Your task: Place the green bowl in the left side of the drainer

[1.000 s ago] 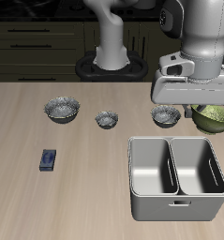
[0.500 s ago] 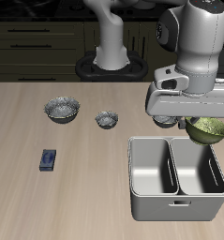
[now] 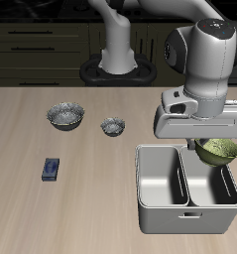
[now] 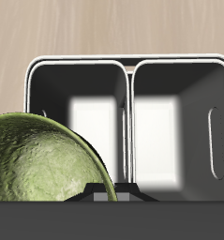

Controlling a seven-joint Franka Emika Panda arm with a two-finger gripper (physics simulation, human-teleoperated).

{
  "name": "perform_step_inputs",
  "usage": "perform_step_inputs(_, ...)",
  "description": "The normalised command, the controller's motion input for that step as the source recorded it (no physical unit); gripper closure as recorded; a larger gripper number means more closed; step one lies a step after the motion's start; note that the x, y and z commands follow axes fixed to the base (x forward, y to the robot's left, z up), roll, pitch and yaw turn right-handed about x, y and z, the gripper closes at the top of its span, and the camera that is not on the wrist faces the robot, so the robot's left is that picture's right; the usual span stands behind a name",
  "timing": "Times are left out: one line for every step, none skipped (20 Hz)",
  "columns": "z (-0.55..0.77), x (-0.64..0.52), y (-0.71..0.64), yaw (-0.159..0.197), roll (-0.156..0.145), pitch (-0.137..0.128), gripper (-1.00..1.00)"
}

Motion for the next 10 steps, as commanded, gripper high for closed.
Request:
perform_step_inputs(-0.09, 0.09, -0.08, 0.049, -0.02, -0.005, 1.0)
perform_step_inputs(-0.08, -0.04, 0.01, -0.021, -0.018, 0.029, 1.0)
perform_step_inputs(-0.07, 0.1, -0.14, 0.055, -0.057, 0.012, 1.0)
perform_step_inputs(0.01, -0.04, 0.01, 0.092, -0.031, -0.055, 1.0)
perform_step_inputs(-0.1, -0.09, -0.06, -0.057, -0.066, -0.008, -1.0)
perform_step_inputs(-0.1, 0.14, -0.13, 0.101, 0.046, 0.048, -1.0)
perform_step_inputs(-0.08, -0.01, -0.07, -0.001, -0.014, 0.035, -1.0)
perform_step_inputs(0.01, 0.03, -0.07, -0.004, -0.026, 0.01, -1.0)
perform_step_inputs(0.04, 0.01, -0.05, -0.014, -0.012, 0.008, -1.0)
perform_step_inputs(0.06, 0.03, -0.06, -0.003, -0.017, -0.006, -1.0)
